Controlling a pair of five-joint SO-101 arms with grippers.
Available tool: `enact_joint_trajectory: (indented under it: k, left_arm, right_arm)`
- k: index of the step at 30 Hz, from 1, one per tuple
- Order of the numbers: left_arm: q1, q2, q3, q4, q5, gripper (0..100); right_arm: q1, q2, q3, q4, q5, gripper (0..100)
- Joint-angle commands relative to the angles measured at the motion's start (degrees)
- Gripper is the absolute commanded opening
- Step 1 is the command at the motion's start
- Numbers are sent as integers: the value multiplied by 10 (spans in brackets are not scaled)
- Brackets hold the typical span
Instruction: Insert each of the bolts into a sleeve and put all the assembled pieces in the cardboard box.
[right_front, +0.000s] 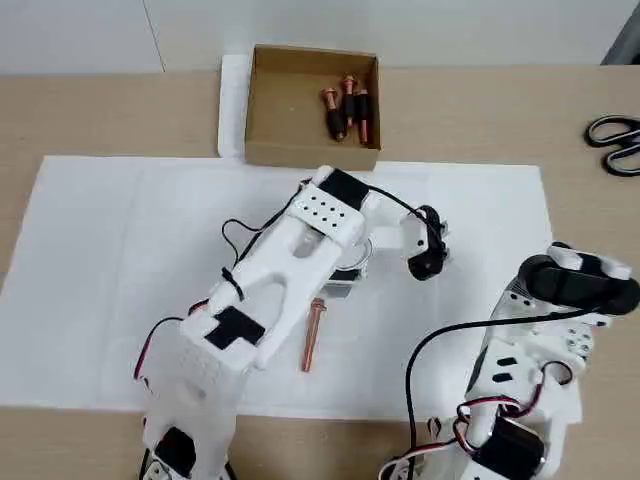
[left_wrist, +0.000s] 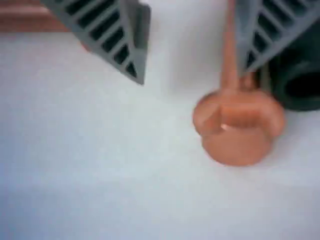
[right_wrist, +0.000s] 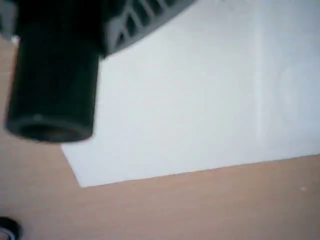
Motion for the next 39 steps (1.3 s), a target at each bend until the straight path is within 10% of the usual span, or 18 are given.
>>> enact_joint_trajectory:
  k: [1, 20, 26, 31, 39]
  left_arm:
    - [0, 13, -41, 4, -3, 119]
    - [3, 2, -85, 50, 29, 6]
    - [-1, -127, -80, 50, 59, 6]
    - [-23, -207, -80, 50, 108, 6]
    - [-111, -324, -81, 43, 232, 6]
  right_arm:
    - [5, -8, -4, -14, -5, 4]
    - [0, -8, -4, -17, -4, 4]
    - [-165, -8, -4, -23, -4, 4]
    - [-329, -7, 48, -173, -2, 4]
    - [-354, -7, 175, -450, 67, 4]
